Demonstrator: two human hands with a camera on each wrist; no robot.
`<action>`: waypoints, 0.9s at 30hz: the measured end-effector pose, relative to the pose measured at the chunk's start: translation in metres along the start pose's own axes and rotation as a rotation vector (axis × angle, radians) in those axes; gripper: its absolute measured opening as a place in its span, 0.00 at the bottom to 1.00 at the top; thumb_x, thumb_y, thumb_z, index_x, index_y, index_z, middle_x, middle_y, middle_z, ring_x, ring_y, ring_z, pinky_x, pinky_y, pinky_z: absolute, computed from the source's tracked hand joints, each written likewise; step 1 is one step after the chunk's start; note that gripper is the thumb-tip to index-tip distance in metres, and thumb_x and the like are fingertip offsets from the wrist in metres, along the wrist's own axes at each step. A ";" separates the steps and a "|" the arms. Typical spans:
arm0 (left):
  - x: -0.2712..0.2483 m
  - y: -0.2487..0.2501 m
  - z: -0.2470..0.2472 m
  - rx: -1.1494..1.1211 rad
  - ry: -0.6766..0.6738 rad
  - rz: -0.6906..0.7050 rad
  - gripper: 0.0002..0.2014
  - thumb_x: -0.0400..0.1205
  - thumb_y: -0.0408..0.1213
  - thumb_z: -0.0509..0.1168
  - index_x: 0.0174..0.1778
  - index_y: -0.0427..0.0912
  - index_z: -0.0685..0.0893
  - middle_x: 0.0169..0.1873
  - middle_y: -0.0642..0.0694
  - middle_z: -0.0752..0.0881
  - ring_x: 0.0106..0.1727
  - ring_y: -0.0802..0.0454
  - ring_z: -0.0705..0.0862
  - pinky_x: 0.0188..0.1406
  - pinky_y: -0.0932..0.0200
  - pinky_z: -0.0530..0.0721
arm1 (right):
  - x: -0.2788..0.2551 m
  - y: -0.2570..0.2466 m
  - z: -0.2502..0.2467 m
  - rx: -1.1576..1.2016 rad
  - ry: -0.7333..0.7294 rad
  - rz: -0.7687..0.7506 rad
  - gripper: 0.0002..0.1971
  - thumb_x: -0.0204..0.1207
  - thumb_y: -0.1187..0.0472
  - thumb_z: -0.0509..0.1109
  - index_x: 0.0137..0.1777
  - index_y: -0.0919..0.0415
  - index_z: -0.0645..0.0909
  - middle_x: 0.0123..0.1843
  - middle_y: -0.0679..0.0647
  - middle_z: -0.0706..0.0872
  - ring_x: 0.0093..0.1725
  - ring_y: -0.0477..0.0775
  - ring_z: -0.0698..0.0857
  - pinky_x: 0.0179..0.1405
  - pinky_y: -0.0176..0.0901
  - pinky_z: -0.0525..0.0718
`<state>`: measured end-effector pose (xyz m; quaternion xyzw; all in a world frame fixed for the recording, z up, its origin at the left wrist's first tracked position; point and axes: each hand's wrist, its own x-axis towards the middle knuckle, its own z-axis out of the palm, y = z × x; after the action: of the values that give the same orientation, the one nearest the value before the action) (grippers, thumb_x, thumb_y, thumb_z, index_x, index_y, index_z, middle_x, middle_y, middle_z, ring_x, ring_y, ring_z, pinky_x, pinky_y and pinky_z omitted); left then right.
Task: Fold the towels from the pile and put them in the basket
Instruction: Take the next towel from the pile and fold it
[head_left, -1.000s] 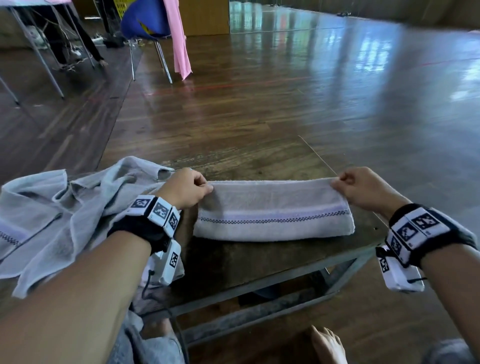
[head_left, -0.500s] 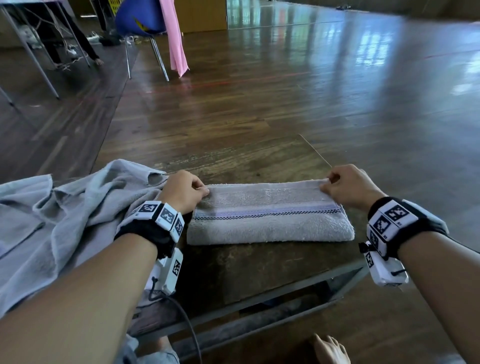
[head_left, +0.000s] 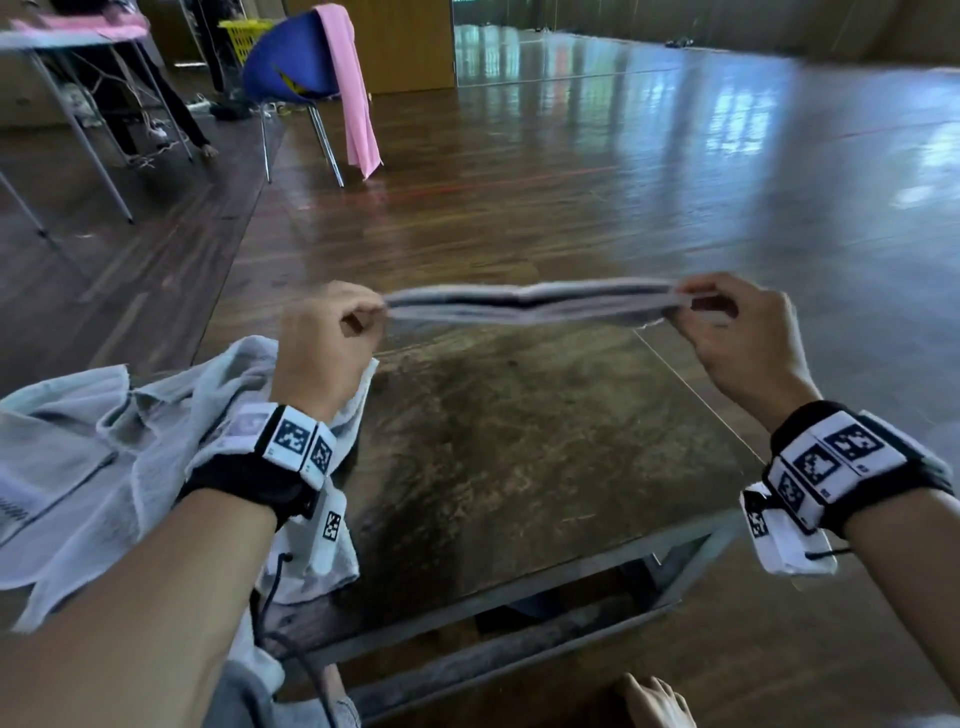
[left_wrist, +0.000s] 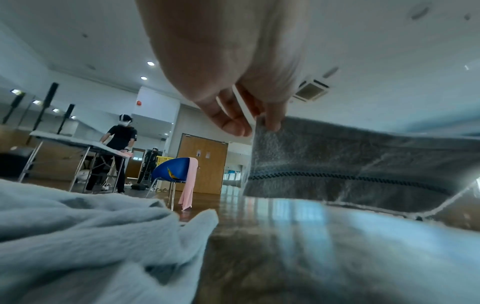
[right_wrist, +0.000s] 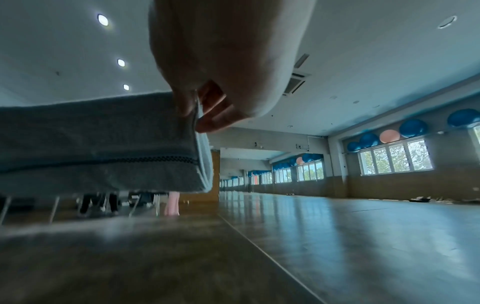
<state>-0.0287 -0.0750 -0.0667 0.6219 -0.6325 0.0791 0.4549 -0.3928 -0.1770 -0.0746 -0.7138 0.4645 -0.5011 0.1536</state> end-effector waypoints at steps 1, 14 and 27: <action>-0.005 -0.002 0.001 0.008 -0.115 -0.035 0.06 0.75 0.23 0.73 0.44 0.36 0.93 0.44 0.45 0.90 0.42 0.52 0.84 0.45 0.70 0.77 | -0.008 0.009 -0.002 -0.035 -0.085 0.052 0.09 0.73 0.60 0.82 0.50 0.47 0.89 0.43 0.46 0.92 0.44 0.43 0.91 0.46 0.30 0.86; -0.035 -0.031 0.047 0.308 -0.632 -0.493 0.21 0.79 0.53 0.71 0.35 0.36 0.89 0.33 0.37 0.90 0.35 0.42 0.87 0.34 0.52 0.81 | -0.037 0.056 0.016 -0.418 -0.543 0.391 0.19 0.79 0.49 0.73 0.37 0.66 0.87 0.37 0.59 0.89 0.37 0.51 0.84 0.31 0.42 0.74; -0.022 -0.033 0.047 0.303 -0.446 -0.566 0.21 0.71 0.41 0.70 0.15 0.43 0.68 0.06 0.54 0.59 0.14 0.51 0.62 0.19 0.64 0.61 | -0.017 0.037 0.009 -0.301 -0.386 0.482 0.19 0.73 0.53 0.76 0.23 0.61 0.81 0.19 0.46 0.79 0.27 0.53 0.79 0.28 0.40 0.73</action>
<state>-0.0266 -0.0975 -0.1242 0.8339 -0.5005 -0.0941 0.2130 -0.4056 -0.1846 -0.1138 -0.6798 0.6510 -0.2318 0.2457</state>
